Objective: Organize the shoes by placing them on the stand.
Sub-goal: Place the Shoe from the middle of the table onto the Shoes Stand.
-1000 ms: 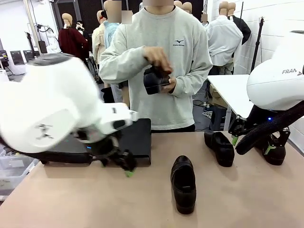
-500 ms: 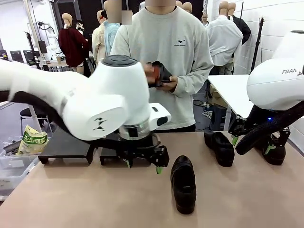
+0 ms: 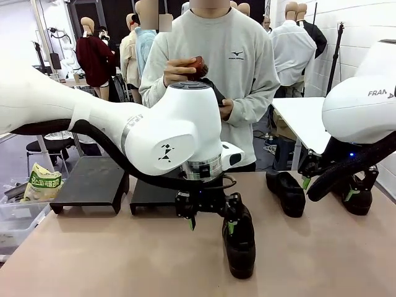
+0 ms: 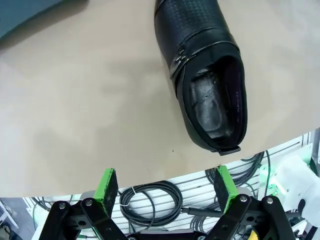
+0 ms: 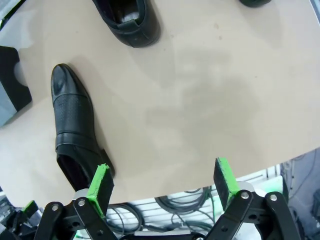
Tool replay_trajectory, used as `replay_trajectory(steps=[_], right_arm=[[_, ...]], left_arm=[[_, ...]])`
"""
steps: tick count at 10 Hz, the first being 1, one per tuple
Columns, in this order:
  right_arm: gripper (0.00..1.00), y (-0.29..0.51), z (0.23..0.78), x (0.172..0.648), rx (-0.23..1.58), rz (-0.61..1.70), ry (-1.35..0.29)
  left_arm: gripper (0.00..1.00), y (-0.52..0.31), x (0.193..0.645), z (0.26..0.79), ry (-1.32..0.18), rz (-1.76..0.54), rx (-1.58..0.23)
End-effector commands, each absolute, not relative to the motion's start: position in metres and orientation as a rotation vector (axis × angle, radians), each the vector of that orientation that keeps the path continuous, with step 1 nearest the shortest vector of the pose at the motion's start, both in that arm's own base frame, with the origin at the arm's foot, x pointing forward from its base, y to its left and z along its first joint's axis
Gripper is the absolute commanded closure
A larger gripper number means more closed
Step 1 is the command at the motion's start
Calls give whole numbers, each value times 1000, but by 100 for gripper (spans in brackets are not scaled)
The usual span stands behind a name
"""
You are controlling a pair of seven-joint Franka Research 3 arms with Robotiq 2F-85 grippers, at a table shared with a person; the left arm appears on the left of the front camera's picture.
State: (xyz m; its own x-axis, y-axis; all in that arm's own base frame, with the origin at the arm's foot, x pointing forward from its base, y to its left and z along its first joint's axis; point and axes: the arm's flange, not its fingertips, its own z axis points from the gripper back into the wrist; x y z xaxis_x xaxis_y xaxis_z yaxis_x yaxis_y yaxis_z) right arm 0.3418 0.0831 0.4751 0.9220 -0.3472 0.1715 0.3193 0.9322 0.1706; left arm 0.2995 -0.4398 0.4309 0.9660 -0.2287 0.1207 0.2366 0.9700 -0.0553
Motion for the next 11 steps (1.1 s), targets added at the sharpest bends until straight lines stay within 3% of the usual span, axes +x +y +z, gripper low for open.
replay_trajectory(steps=[1,4,11], right_arm=[[0,82,475,342,143,-340,-197],[0,82,475,342,143,-340,-197],[0,82,475,342,143,-340,-197]], left_arm=[[0,-430,292,438,-152,-259,-47],[0,-454,310,416,-51,-119,-117],[0,-460,334,391,-28,-62,-130]])
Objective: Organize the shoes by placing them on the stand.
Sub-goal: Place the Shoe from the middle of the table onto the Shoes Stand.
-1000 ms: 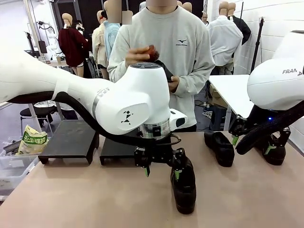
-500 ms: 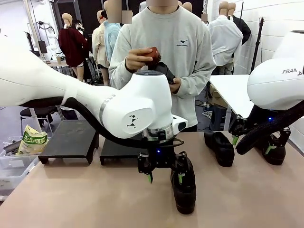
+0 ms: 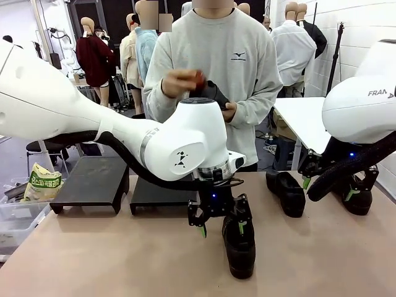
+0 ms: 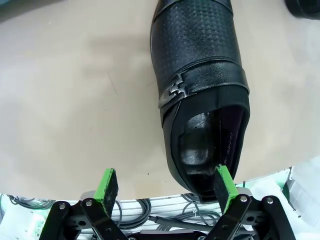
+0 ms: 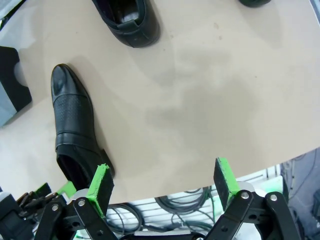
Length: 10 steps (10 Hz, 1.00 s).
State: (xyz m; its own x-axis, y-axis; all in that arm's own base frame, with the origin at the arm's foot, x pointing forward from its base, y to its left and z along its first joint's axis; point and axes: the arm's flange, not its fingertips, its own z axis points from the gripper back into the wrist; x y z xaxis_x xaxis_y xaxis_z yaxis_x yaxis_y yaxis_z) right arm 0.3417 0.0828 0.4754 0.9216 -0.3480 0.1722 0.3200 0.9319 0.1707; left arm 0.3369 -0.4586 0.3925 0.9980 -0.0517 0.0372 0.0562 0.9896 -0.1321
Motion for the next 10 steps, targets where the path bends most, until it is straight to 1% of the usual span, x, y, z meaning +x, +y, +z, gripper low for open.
replay_trajectory(steps=[1,2,3,4,5,7,8,9,10], right_arm=[[0,82,475,342,143,-340,-197],[0,82,475,342,143,-340,-197],[0,82,475,342,143,-340,-197],[0,82,475,342,143,-340,-197],[0,82,475,342,143,-340,-197],[0,82,475,342,143,-340,-197],[0,82,475,342,143,-340,-197],[0,82,475,342,143,-340,-197],[0,82,475,342,143,-340,-197]], left_arm=[[0,-460,334,391,-28,-62,-130],[0,-459,337,392,-34,-54,-134],[0,-459,343,388,-5,-33,-138],[0,-461,347,378,-10,-28,-151],[0,-465,354,366,-33,-16,-124],[0,-471,355,350,14,-36,-126],[0,-474,353,348,10,-51,-109],[12,-475,352,347,-5,-61,-108],[30,-476,352,346,-1,-68,-108]])
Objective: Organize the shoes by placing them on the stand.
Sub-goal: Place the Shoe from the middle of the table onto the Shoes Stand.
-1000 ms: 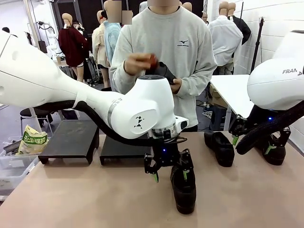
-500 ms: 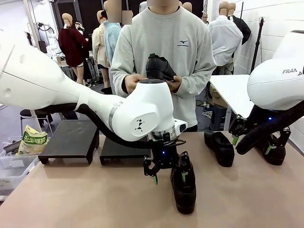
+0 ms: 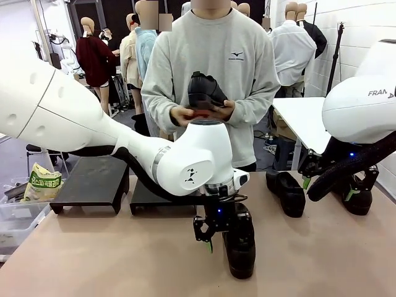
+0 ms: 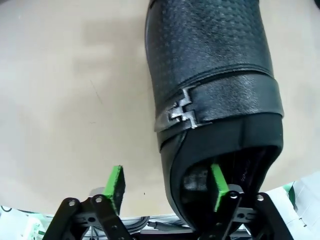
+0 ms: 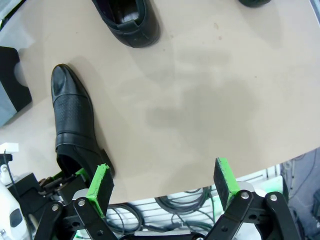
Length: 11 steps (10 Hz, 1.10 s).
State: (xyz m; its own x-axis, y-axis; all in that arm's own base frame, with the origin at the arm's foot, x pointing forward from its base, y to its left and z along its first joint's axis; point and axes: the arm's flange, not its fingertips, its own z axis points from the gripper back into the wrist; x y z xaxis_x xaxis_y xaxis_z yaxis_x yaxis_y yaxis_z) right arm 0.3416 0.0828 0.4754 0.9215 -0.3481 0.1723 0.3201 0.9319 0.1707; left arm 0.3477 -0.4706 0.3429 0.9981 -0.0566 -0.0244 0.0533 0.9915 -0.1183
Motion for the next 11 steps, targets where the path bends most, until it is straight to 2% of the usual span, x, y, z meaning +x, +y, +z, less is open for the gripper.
replay_trajectory(steps=[1,3,4,11], right_arm=[[0,82,475,342,143,-340,-197],[0,82,475,342,143,-340,-197],[0,82,475,342,143,-340,-197],[0,82,475,342,143,-340,-197]], left_arm=[[48,-476,351,347,-12,-74,-101],[86,-478,351,350,-15,-80,-84],[100,-479,351,350,-14,-84,-74],[100,-472,341,360,47,-161,5]])
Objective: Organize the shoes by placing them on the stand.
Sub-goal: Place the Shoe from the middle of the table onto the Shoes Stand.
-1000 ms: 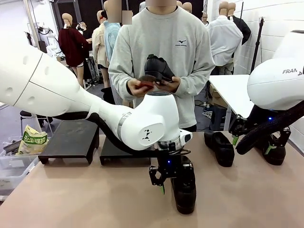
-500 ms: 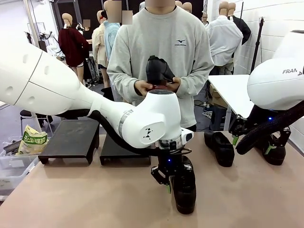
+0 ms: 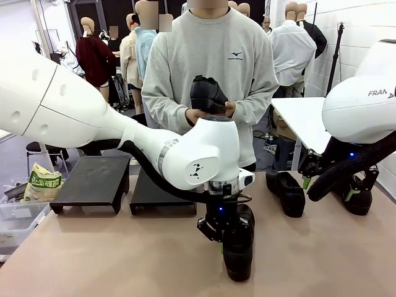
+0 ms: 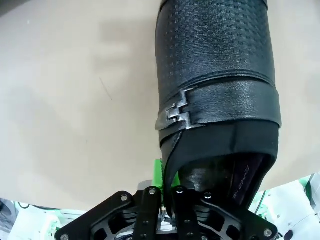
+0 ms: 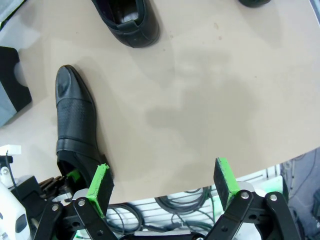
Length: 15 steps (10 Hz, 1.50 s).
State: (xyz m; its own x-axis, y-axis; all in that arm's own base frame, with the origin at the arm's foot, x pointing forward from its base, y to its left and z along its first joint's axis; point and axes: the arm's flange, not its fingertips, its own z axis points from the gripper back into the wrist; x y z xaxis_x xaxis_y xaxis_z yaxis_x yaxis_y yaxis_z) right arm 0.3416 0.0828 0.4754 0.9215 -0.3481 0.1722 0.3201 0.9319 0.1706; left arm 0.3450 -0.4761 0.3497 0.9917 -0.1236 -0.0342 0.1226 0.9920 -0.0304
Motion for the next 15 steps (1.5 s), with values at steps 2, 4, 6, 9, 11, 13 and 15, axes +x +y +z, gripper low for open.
replay_trajectory(steps=[2,4,6,9,11,13,15], right_arm=[[0,82,475,342,143,-340,-197],[0,82,475,342,143,-340,-197],[0,82,475,342,143,-340,-197],[0,82,475,342,143,-340,-197],[0,82,475,342,143,-340,-197],[0,82,475,342,143,-340,-197],[0,82,475,342,143,-340,-197]], left_arm=[[100,-410,321,403,-11,-114,-29],[100,-338,309,435,-95,-16,-57],[100,-279,318,439,-136,121,-60],[100,-213,333,447,-277,219,-55],[100,-217,334,445,-207,238,-45],[100,-217,334,445,-207,238,-45],[100,-186,356,452,-313,312,-39]])
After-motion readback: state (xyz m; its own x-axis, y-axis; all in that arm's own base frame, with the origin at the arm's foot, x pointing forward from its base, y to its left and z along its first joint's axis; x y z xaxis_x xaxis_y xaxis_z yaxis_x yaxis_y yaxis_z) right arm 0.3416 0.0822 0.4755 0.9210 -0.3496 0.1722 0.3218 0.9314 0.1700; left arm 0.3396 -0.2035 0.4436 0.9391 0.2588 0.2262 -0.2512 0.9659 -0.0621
